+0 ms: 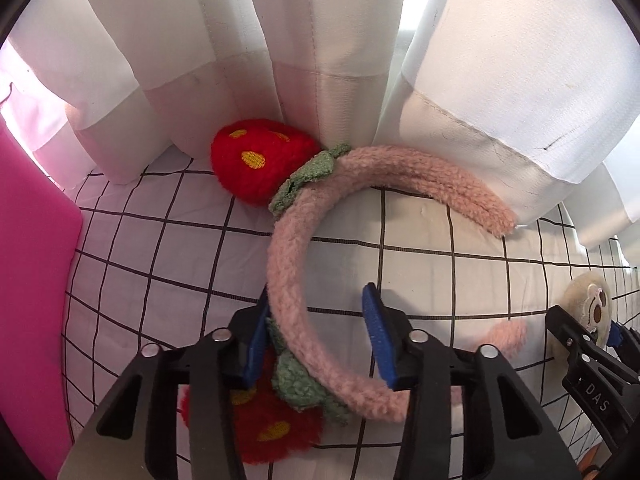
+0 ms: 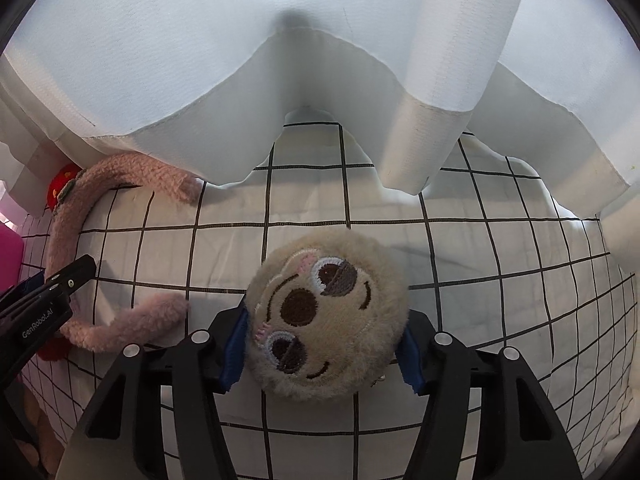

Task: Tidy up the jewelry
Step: 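Close the left tool on the pink headband while the right tool grips the sloth purse, then lift the headband and sloth purse with both tools over the pink tub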

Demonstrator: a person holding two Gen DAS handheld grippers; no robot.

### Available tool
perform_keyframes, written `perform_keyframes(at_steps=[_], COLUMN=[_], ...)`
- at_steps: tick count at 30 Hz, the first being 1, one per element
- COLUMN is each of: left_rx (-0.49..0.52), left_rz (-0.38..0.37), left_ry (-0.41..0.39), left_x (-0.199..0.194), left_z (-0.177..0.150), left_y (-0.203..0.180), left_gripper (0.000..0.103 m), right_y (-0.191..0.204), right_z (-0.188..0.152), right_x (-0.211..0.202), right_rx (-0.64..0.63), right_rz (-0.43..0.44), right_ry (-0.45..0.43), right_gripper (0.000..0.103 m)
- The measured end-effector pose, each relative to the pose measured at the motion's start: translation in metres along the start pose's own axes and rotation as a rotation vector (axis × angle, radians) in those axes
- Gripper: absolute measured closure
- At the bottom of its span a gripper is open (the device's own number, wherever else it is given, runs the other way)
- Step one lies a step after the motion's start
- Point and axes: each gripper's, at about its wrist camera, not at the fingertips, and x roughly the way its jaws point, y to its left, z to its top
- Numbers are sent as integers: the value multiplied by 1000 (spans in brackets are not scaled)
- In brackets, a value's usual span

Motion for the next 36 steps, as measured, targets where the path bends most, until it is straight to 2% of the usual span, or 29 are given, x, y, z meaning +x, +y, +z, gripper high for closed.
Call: perform_keyframes(at_steps=[1,2,8,18,28,36], left_rx=[-7,-13,-15,2,-14,-11], left_rz=[-13,-29,-24,2,-7,-22], left_ry=[2,8,-3,-64,-73,-92], left_x=[-3,-6,-20,-62,-80,-105], left_z=[-1,-1,-12,-45,-71,-104], left_y=[2,4,6,12,32,53], left_gripper=[80,84,89,90,90,90], right_y=[0,0,0,3,11,27], right_z=[-2,-3,-8,-22,-49,-72], right_x=[-1,-2,-17,-52,-78,-94], right_rx=[-1,-2,-6,-10,-4,6], right_rz=[0,2,17,41,50,47], right_ry=[-2,-4,-40,-95,-120,-143], right_gripper=[45,46,47,47,47,47])
